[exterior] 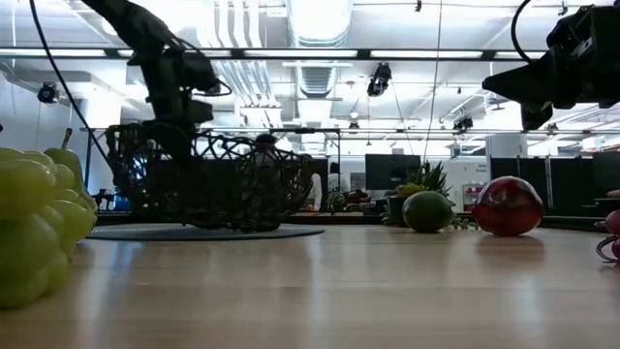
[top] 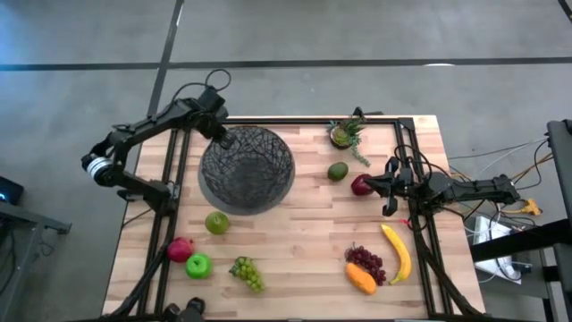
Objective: Build produce basket
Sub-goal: Prepare the black wire basket, then put the green pear into the black wire basket, then put the green apple into the black wire basket
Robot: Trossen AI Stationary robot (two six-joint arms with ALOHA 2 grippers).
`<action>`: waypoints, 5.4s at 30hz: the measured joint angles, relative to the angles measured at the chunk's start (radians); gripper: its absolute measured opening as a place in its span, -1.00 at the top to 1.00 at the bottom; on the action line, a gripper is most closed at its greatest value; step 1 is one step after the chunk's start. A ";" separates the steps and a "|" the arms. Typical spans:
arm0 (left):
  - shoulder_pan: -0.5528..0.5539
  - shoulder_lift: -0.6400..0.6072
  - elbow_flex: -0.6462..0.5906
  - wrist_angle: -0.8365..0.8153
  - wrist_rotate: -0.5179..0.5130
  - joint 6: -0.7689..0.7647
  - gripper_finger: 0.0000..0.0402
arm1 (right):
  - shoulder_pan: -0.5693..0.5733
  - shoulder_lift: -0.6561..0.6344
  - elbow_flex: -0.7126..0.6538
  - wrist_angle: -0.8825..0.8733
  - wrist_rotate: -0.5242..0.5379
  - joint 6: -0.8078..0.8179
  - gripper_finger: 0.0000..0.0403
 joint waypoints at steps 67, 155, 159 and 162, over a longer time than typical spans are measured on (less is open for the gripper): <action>-1.222 -0.245 -0.186 -0.186 -0.063 -0.736 0.03 | 0.000 0.008 0.000 0.005 0.189 0.097 0.96; -0.386 0.070 0.317 -0.062 -0.139 -0.319 0.34 | 0.000 0.008 0.000 0.032 0.188 0.364 0.96; -0.437 -0.061 0.317 -0.064 -0.111 -0.260 0.34 | 0.000 0.008 0.000 0.029 0.188 0.362 0.96; -0.505 -0.156 0.313 -0.071 -0.053 -0.246 0.34 | 0.000 0.008 0.000 0.026 0.188 0.360 0.96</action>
